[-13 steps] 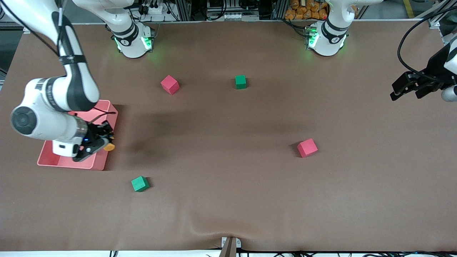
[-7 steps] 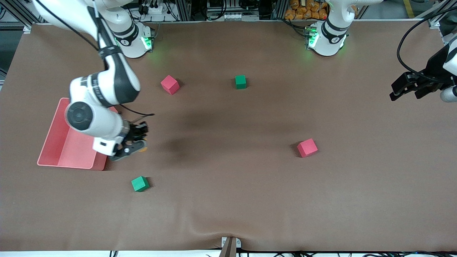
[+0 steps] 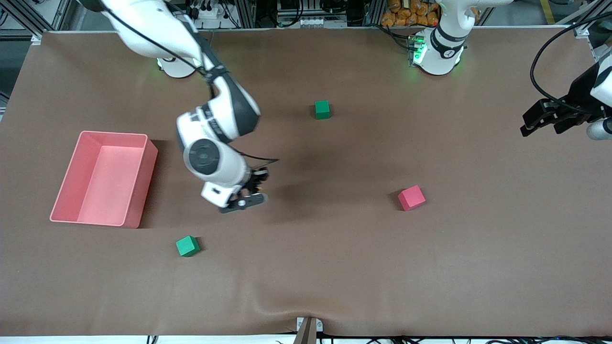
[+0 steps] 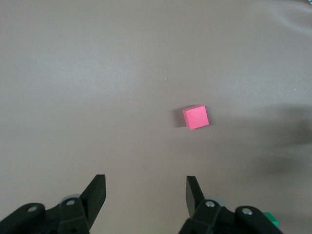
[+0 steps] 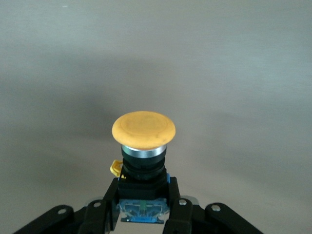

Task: Place and upright button with both arms
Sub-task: 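Lift the button out of the tray and carry it to mid-table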

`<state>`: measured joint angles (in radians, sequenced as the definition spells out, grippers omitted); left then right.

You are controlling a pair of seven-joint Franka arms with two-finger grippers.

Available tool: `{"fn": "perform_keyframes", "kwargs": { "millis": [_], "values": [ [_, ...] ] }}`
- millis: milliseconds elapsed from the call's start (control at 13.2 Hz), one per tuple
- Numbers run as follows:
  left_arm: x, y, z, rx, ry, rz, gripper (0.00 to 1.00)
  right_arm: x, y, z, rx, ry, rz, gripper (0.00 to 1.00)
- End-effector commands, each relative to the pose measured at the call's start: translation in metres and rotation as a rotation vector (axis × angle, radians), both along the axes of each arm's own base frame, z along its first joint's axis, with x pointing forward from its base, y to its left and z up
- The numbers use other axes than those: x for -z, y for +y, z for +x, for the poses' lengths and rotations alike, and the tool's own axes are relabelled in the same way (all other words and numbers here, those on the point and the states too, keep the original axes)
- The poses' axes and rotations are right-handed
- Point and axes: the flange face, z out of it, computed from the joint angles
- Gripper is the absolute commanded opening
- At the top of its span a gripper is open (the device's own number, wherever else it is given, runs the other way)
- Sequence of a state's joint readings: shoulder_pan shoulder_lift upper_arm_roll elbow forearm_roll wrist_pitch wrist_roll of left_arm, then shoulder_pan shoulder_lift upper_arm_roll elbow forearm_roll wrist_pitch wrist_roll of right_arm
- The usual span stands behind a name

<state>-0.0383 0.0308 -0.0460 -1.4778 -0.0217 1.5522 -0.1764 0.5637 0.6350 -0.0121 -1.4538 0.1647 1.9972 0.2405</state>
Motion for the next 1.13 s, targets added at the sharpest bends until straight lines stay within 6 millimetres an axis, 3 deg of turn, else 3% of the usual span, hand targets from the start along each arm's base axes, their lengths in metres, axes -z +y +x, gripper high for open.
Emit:
{"fn": "perform_keyframes", "kwargs": {
  "millis": [0, 529, 1058],
  "values": [
    [-0.002, 0.001, -0.001, 0.026, 0.004, -0.017, 0.74, 0.028, 0.046, 0.002, 0.038, -0.044, 0.024, 0.09],
    [0.006, 0.001, 0.002, 0.035, 0.018, -0.016, 0.74, 0.081, 0.099, -0.016, 0.132, -0.045, 0.024, 0.07],
    [0.009, 0.001, 0.002, 0.067, 0.024, -0.015, 0.74, 0.114, 0.113, -0.03, 0.138, -0.039, 0.009, 0.07]
  ]
}}
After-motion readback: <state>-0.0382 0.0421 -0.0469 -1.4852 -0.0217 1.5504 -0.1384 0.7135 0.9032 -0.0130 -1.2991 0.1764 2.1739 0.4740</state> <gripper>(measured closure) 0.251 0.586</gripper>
